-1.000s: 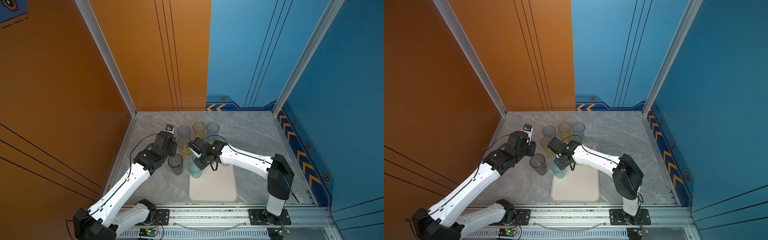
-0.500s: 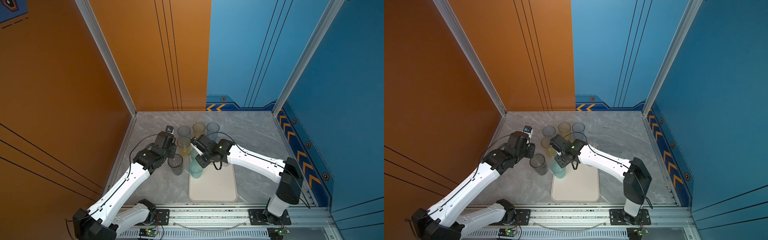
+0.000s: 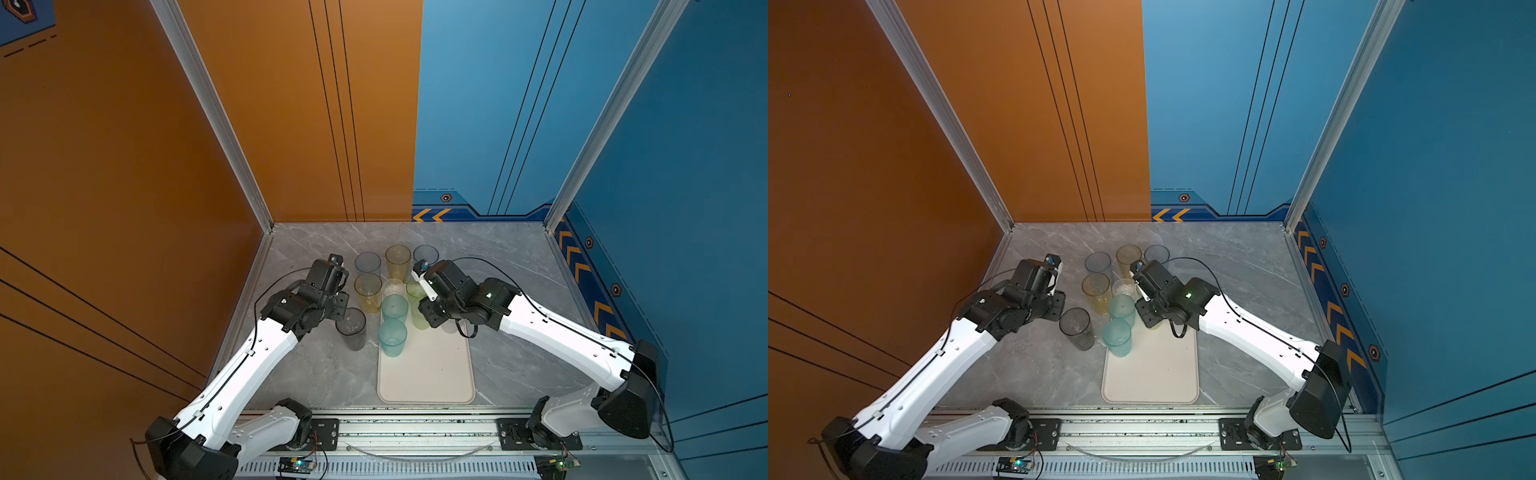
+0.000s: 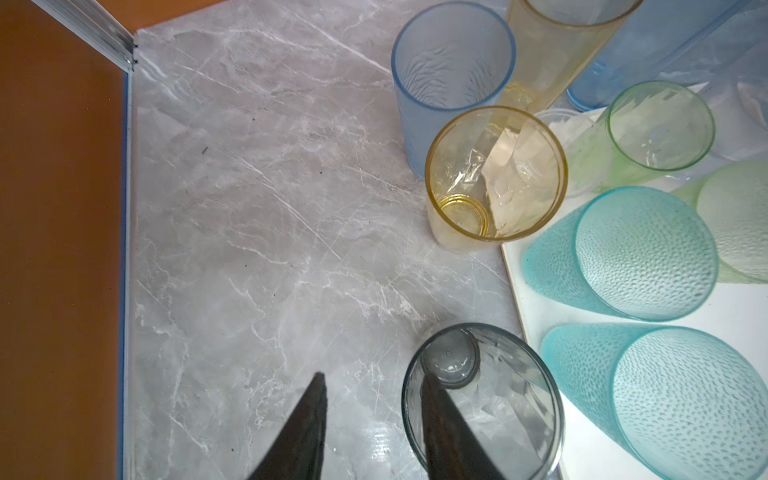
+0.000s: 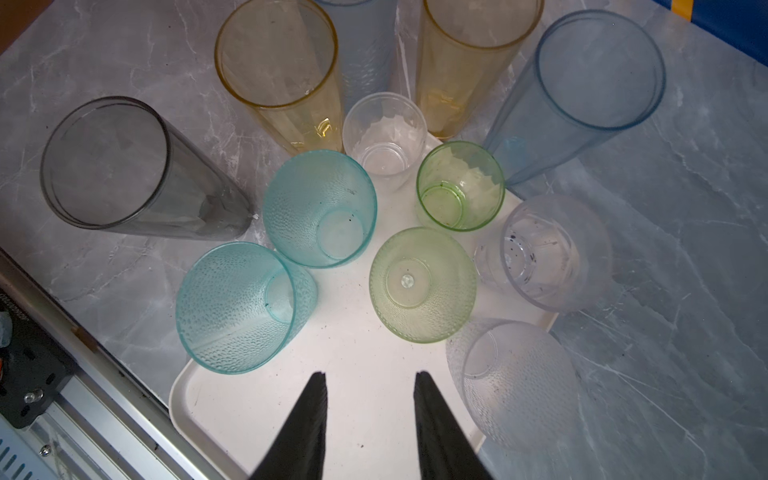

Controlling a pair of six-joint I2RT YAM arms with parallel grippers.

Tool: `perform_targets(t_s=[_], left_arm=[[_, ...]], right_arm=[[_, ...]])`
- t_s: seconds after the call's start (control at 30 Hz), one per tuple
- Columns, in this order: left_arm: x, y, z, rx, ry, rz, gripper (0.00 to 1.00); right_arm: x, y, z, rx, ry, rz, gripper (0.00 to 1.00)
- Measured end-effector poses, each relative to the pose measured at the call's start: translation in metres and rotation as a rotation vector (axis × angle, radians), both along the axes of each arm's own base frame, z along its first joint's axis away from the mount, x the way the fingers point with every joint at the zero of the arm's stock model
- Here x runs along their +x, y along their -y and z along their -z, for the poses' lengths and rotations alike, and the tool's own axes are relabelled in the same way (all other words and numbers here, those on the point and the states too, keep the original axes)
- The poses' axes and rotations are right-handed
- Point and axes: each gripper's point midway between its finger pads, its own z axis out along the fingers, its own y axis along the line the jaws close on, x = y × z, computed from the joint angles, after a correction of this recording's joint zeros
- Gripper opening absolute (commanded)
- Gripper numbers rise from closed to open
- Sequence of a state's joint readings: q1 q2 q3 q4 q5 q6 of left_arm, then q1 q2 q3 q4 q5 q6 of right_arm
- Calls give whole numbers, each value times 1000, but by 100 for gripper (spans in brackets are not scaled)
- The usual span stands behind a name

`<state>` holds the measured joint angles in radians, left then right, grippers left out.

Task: Place the glasses into the tray
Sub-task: 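Open the right gripper and raise it off the teal cup, then lower the left gripper onto the dark smoky glass and close it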

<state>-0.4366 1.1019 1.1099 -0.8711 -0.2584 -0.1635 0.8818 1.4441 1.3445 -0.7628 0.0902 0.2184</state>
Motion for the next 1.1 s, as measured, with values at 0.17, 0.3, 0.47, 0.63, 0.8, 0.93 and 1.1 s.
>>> perform_targets(t_s=[0.17, 0.3, 0.47, 0.63, 0.8, 0.93, 1.1], left_arm=[[-7, 3, 12, -32, -72, -2, 36], [-10, 9, 18, -59, -108, 7, 36], [-13, 12, 25, -75, -140, 12, 36], [-16, 10, 33, -62, -173, 5, 36], [-13, 7, 42, -49, -205, -9, 34], [-13, 8, 54, -38, -247, -8, 31], [-13, 9, 63, -34, -281, -9, 28]], right_arm=[[-3, 2, -1, 19, 7, -3, 35], [-3, 1, 0, 29, 11, -5, 35], [-3, 1, 3, 33, 5, -7, 36], [-4, 0, 4, 40, -4, -8, 35], [-5, 0, 4, 43, -7, -10, 35], [-5, 0, 5, 42, -7, -9, 35], [-6, 2, 4, 45, -4, -7, 36]])
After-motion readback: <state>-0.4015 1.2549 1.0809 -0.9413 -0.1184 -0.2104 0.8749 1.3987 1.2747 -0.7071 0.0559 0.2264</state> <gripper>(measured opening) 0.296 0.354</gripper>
